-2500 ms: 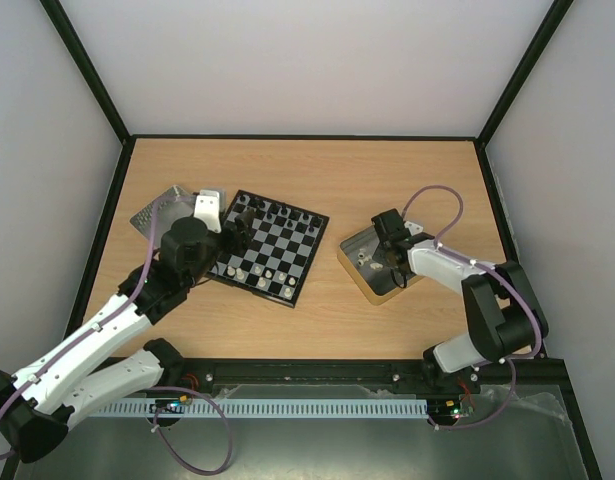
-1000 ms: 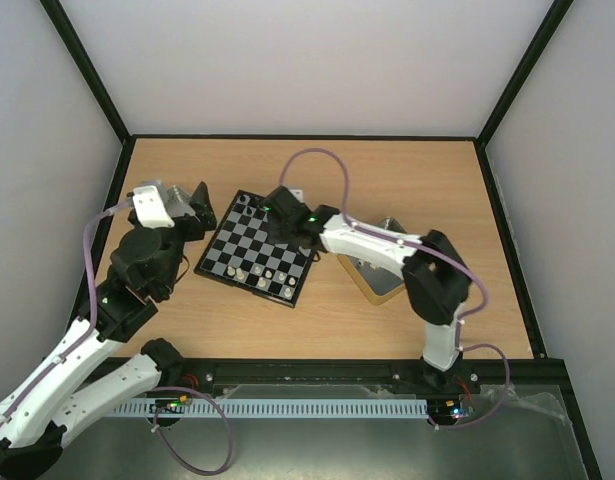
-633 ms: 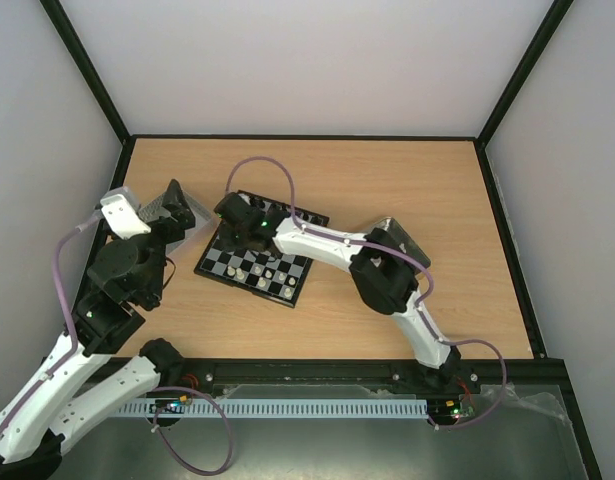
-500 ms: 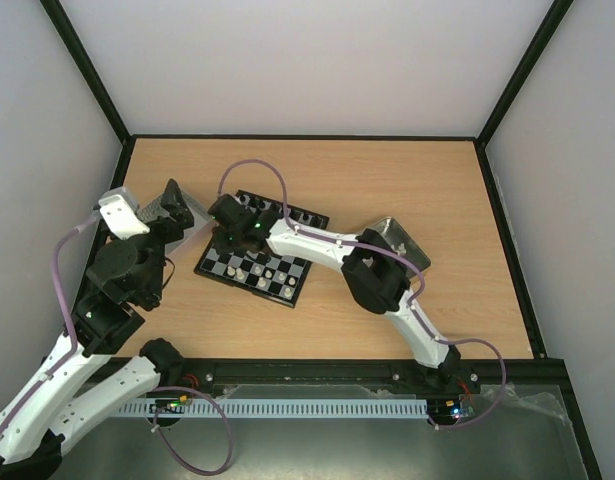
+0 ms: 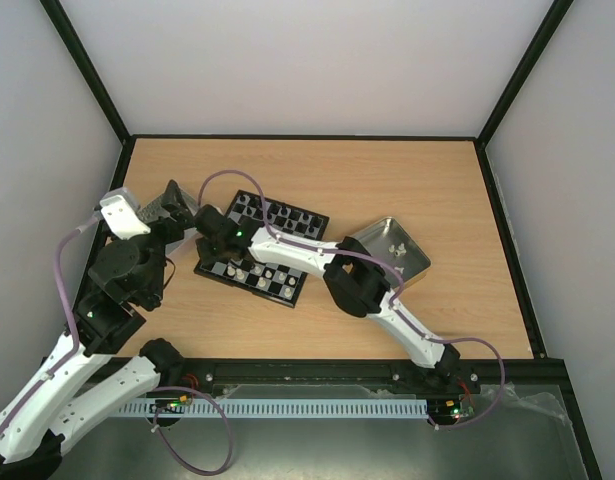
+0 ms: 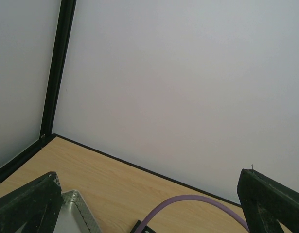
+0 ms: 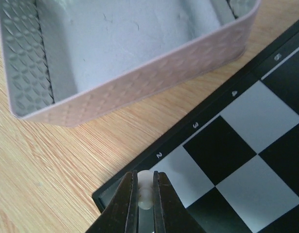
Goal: Set up the chess pieces on the board
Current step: Place the chess piece on the chessboard.
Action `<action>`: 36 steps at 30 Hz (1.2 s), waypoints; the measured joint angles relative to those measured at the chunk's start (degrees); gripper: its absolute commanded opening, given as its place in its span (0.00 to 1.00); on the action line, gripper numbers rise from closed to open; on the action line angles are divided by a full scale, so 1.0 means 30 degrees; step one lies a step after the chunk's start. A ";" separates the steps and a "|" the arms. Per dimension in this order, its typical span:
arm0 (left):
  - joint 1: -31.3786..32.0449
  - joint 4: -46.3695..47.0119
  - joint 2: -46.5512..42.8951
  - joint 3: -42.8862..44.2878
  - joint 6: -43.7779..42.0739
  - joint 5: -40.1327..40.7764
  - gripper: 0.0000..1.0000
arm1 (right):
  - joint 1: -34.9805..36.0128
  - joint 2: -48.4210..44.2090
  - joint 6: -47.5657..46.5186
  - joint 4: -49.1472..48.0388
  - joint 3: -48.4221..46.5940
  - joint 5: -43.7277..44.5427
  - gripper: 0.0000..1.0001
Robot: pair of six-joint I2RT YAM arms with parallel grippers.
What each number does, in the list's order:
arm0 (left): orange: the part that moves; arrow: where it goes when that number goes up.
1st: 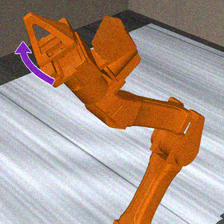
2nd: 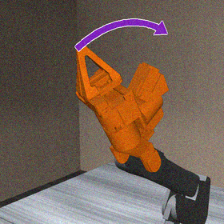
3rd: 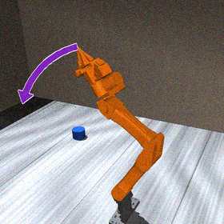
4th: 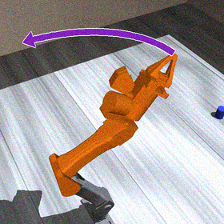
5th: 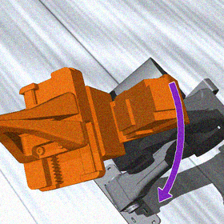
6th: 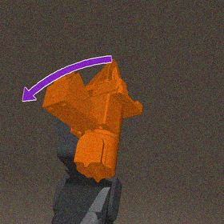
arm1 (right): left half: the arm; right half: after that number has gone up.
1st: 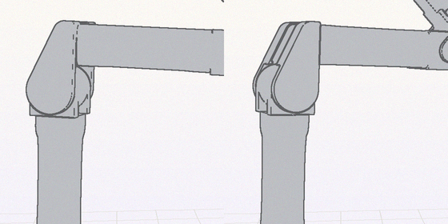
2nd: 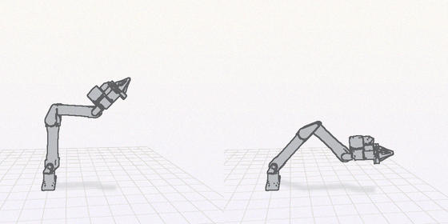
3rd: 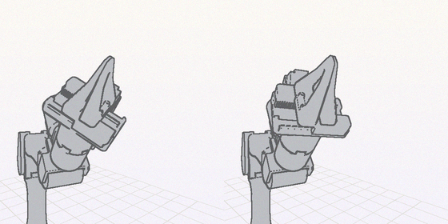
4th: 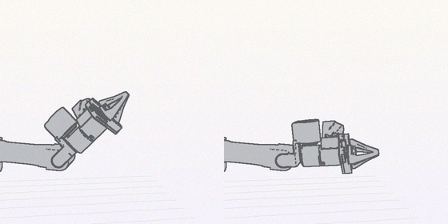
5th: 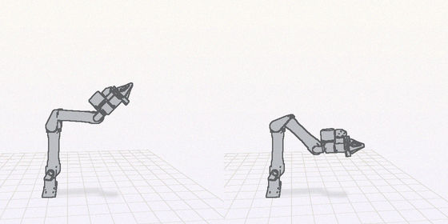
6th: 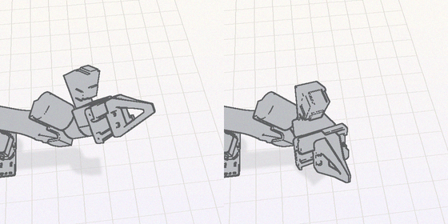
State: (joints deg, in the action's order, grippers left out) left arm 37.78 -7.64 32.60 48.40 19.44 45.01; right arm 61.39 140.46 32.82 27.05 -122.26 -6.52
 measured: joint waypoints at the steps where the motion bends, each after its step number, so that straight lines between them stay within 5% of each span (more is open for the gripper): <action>1: 0.0000 0.0000 0.0000 -0.0044 0.0000 0.0007 0.99 | 0.0073 0.0109 -0.0036 0.0153 -0.0080 0.0124 0.05; 11: 0.0000 -0.0007 0.0000 -0.0175 0.0007 0.0015 0.99 | 0.0313 0.0772 -0.0211 0.1392 -0.0364 0.1355 0.08; 36: -0.0066 -0.0029 -0.0240 -0.0262 0.0036 0.0015 1.00 | 0.0197 0.0750 -0.0168 0.1581 -0.1392 0.1807 0.33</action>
State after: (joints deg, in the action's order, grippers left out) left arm 37.58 -7.73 31.88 47.62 19.55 45.06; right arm 61.98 142.71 32.32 31.79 -126.43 -1.10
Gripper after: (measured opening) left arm 0.994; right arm 0.319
